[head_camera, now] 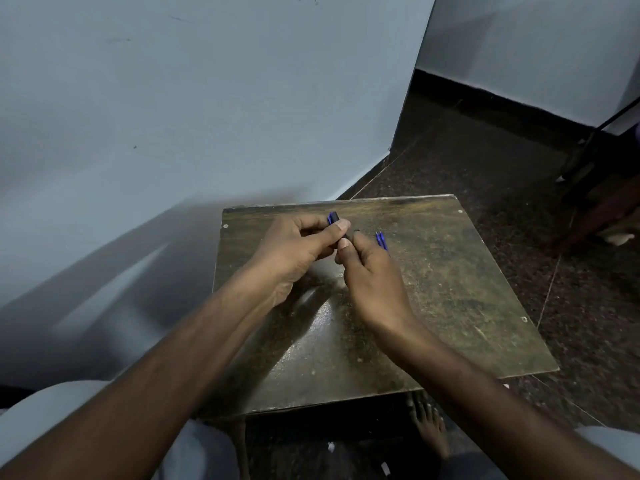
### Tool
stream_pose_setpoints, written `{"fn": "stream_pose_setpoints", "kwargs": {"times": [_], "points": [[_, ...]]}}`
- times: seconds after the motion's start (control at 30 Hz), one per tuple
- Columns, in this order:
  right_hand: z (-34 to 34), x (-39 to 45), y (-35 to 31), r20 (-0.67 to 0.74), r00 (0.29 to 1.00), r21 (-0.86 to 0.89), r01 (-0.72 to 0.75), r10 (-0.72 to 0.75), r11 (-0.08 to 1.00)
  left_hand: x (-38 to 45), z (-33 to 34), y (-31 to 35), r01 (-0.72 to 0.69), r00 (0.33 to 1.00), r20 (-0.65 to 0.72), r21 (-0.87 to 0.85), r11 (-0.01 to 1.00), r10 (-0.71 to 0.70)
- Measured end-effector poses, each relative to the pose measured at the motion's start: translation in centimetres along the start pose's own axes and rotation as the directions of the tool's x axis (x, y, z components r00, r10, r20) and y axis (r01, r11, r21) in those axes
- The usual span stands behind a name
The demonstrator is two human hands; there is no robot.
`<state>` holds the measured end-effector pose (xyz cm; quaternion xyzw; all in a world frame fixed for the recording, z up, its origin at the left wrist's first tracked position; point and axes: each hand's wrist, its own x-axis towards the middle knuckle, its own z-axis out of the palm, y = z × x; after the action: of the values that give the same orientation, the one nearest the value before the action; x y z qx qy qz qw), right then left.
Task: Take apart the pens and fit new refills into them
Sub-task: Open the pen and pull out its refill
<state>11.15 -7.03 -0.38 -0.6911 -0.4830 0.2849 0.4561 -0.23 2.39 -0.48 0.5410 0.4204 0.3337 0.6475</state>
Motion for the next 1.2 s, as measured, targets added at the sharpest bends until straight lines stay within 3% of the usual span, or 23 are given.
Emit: {"fn": "stream_pose_setpoints", "kwargs": {"times": [0.17,0.27,0.33,0.4,0.47,0.7,0.8,0.9,0.97,1.03,1.1,1.2], "points": [[-0.2,-0.4,0.0,0.084,0.991,-0.023,-0.103,0.105,0.994,0.5,-1.3,-0.3,0.057,0.998,0.032,-0.011,0.998,-0.057],[-0.3,-0.7,0.2,0.177,0.953,-0.114,-0.229,0.247,0.967,1.4,-2.7,-0.2,0.043,0.997,-0.073,0.051,0.998,-0.039],[-0.5,-1.1,0.4,0.2,0.937,-0.143,-0.262,0.287,0.954,2.2,-3.8,-0.3,0.038,0.988,-0.152,0.253,0.967,0.001],[-0.5,-1.4,0.5,0.221,0.918,-0.088,-0.318,0.33,0.944,2.6,-4.6,-0.5,0.038,0.984,-0.163,0.578,0.815,0.07],[-0.5,-1.7,0.6,0.253,0.897,-0.025,-0.369,0.363,0.929,2.5,-4.6,-0.7,0.054,0.982,-0.16,0.747,0.663,0.101],[-0.6,-1.4,1.0,0.344,0.875,0.158,-0.41,0.339,0.898,2.6,-4.4,-0.8,0.076,0.972,-0.196,0.777,0.625,0.127],[-0.8,-0.9,1.3,0.355,0.856,0.278,-0.48,0.376,0.832,2.3,-4.3,-0.2,0.015,0.955,-0.187,0.804,0.594,0.228],[-1.1,-0.4,1.2,0.364,0.847,0.427,-0.521,0.387,0.739,1.6,-3.4,0.6,-0.114,0.944,-0.126,0.744,0.658,0.306],[-1.3,-0.2,0.9,0.355,0.865,0.516,-0.498,0.355,0.697,1.0,-2.4,0.7,-0.118,0.984,-0.049,0.555,0.823,0.174],[-1.4,0.0,0.5,0.361,0.877,0.588,-0.478,0.317,0.652,0.2,-1.3,0.7,-0.002,0.994,0.106,0.283,0.959,-0.029],[-1.4,0.0,0.3,0.379,0.882,0.617,-0.466,0.28,0.634,-0.4,-0.3,0.7,0.073,0.97,0.225,0.098,0.992,-0.094],[-1.3,-0.1,0.2,0.398,0.887,0.607,-0.446,0.234,0.657,-0.3,-0.1,0.5,0.063,0.971,0.228,0.031,0.998,-0.068]]}}
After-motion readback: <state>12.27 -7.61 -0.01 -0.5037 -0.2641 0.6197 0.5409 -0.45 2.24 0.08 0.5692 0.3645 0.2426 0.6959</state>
